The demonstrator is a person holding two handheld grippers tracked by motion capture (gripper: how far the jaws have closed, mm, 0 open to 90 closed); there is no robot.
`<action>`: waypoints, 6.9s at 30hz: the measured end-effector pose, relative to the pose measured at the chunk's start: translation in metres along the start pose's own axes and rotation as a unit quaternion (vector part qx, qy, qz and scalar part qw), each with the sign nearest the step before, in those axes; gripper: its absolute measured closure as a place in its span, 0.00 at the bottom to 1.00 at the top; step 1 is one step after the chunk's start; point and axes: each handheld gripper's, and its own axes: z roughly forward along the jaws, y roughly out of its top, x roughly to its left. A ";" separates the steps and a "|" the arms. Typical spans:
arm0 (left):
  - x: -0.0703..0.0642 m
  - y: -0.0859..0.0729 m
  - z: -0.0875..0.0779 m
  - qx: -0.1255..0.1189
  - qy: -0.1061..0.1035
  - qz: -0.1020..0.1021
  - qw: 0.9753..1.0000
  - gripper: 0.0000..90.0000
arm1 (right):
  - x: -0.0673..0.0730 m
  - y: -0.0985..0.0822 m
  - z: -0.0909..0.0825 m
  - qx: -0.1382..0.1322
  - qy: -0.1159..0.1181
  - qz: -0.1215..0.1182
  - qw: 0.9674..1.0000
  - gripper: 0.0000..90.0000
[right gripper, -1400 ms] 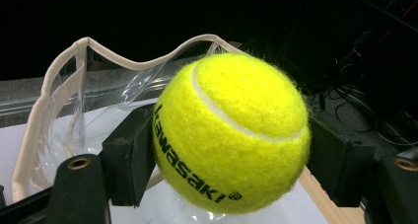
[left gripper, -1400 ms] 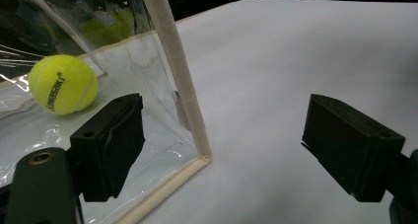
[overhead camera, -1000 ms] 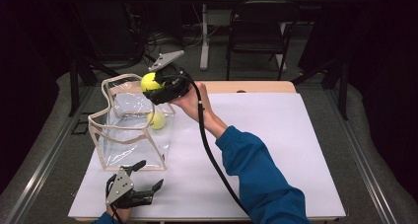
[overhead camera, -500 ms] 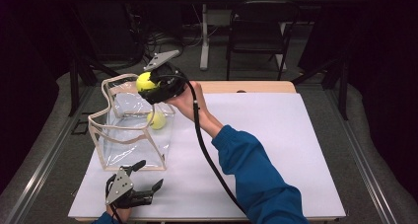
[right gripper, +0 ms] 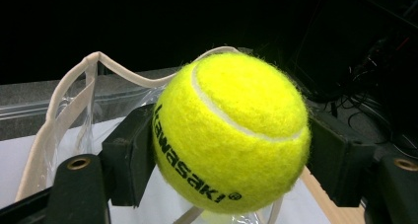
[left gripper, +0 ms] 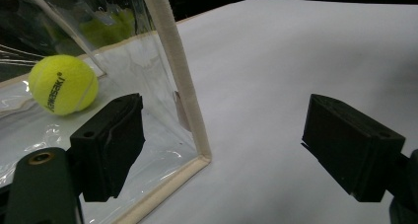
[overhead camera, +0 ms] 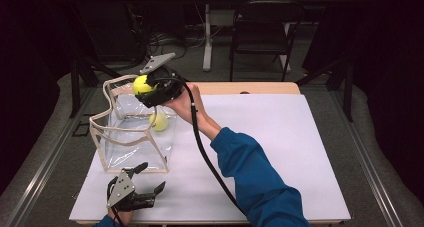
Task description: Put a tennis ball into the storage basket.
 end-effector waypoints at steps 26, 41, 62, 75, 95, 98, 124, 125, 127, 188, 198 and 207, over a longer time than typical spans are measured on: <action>0.001 0.000 0.000 0.000 -0.001 -0.003 1.000 0.18 | 0.011 0.002 0.026 0.017 0.024 -0.006 1.000 0.29; 0.001 0.000 0.000 -0.001 0.000 -0.002 1.000 0.18 | 0.015 0.000 0.034 0.028 0.031 -0.007 0.999 0.29; 0.001 0.000 -0.001 0.000 -0.001 -0.002 1.000 0.18 | 0.015 -0.005 0.045 0.047 0.032 -0.007 0.998 0.29; 0.001 0.000 -0.001 0.001 0.000 -0.002 1.000 0.18 | 0.014 -0.007 0.049 0.055 0.028 -0.009 0.998 0.29; 0.000 0.000 -0.001 0.000 -0.003 -0.003 1.000 0.18 | 0.008 -0.007 0.041 0.068 0.031 0.021 0.997 0.08; 0.001 -0.001 -0.001 0.000 -0.002 -0.004 1.000 0.18 | 0.005 -0.008 0.029 0.059 0.042 0.025 0.997 0.05; -0.001 0.002 0.001 0.003 0.007 -0.002 1.000 0.18 | -0.013 -0.049 -0.027 0.050 0.064 0.045 0.996 0.00; -0.002 0.002 0.001 0.004 0.007 0.000 1.000 0.18 | -0.013 -0.050 -0.030 0.050 0.064 0.045 0.996 0.00; -0.002 0.001 0.000 0.004 0.008 0.000 1.000 0.18 | -0.013 -0.053 -0.034 0.049 0.060 0.043 0.996 0.00; -0.005 0.000 0.000 0.009 0.011 0.005 1.000 0.18 | 0.015 -0.217 -0.119 0.106 0.002 0.059 0.993 0.00; -0.005 0.001 0.000 0.011 0.012 0.007 1.000 0.18 | 0.022 -0.250 -0.133 0.115 -0.010 0.072 0.991 0.00; -0.006 0.001 0.000 0.011 0.016 0.008 1.000 0.18 | 0.026 -0.271 -0.146 0.120 -0.023 0.083 0.989 0.00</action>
